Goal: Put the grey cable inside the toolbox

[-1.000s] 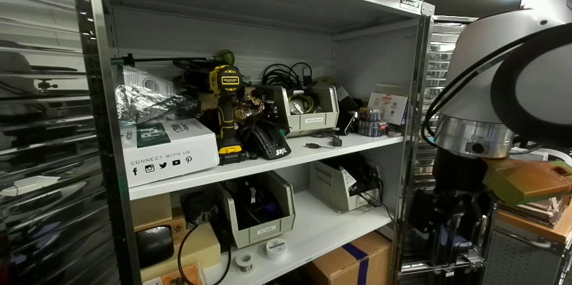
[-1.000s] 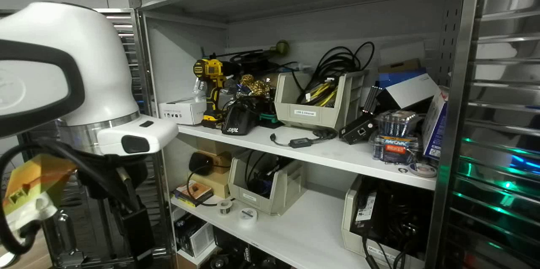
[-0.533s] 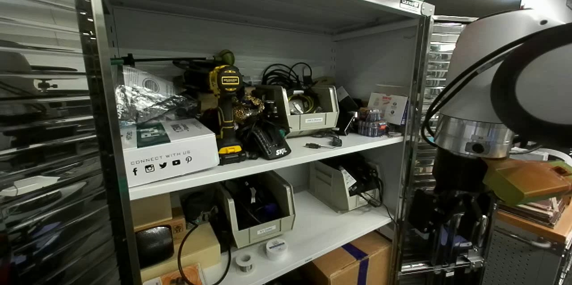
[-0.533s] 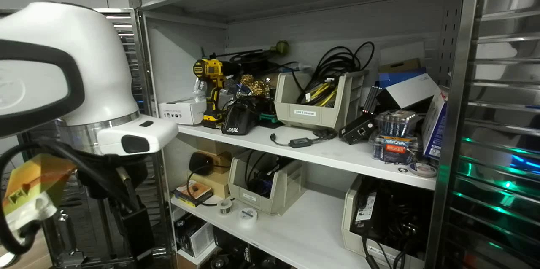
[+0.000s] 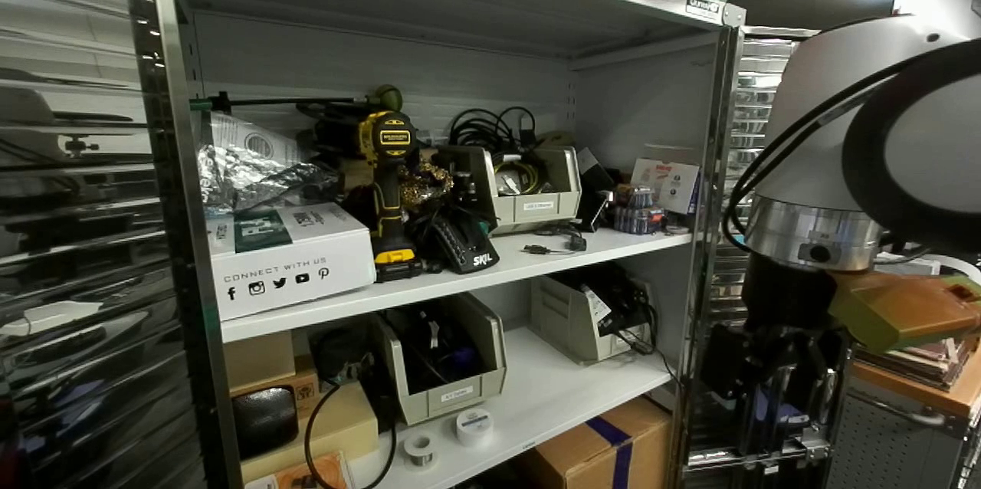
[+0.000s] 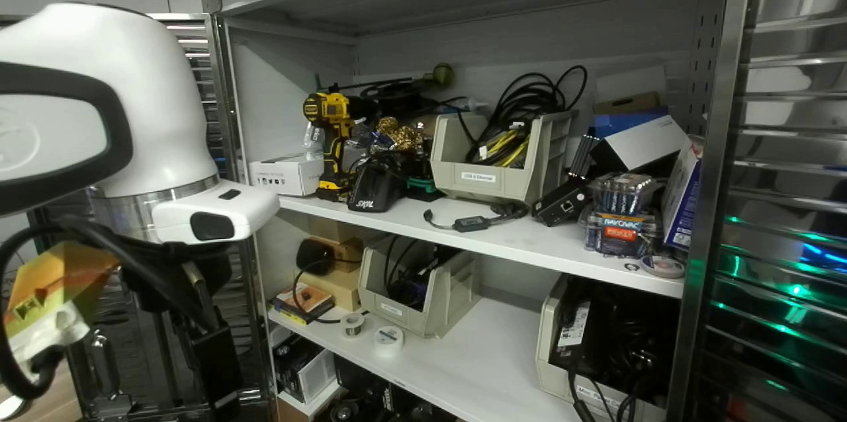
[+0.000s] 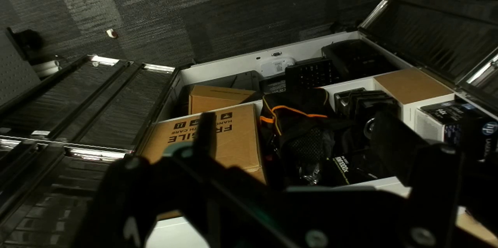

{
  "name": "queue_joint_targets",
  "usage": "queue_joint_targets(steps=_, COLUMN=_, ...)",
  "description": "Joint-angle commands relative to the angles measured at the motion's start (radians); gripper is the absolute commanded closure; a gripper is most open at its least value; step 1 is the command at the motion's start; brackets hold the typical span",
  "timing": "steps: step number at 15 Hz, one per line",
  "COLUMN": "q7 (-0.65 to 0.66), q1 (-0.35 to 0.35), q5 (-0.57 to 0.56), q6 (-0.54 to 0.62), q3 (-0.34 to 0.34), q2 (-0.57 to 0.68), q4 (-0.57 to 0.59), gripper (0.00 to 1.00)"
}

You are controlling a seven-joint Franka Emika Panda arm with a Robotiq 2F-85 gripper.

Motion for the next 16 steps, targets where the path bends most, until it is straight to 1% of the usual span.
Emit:
queue_joint_targets(steps=1, q7=0.002, q1=0.005, q5=-0.004, q6=-0.003, q3=-0.005, q2=0.000, q4=0.001, gripper=0.00)
queue_joint_targets(steps=7, q7=0.001, q1=0.004, q5=-0.002, q6=0.000, q3=-0.007, q2=0.002, q4=0.003, gripper=0.00)
queue_joint_targets(steps=9, q7=0.003, q1=-0.006, q5=-0.014, q6=0.013, q3=-0.006, q2=0.023, q4=0.016, gripper=0.00)
queue_joint_targets(steps=13, q7=-0.002, q1=-0.016, q5=-0.026, q6=0.047, q3=-0.011, q2=0.090, q4=0.080, gripper=0.00)
queue_joint_targets(steps=16, q7=-0.003, q1=-0.040, q5=-0.065, q6=0.116, q3=-0.009, q2=0.174, q4=0.143, gripper=0.00)
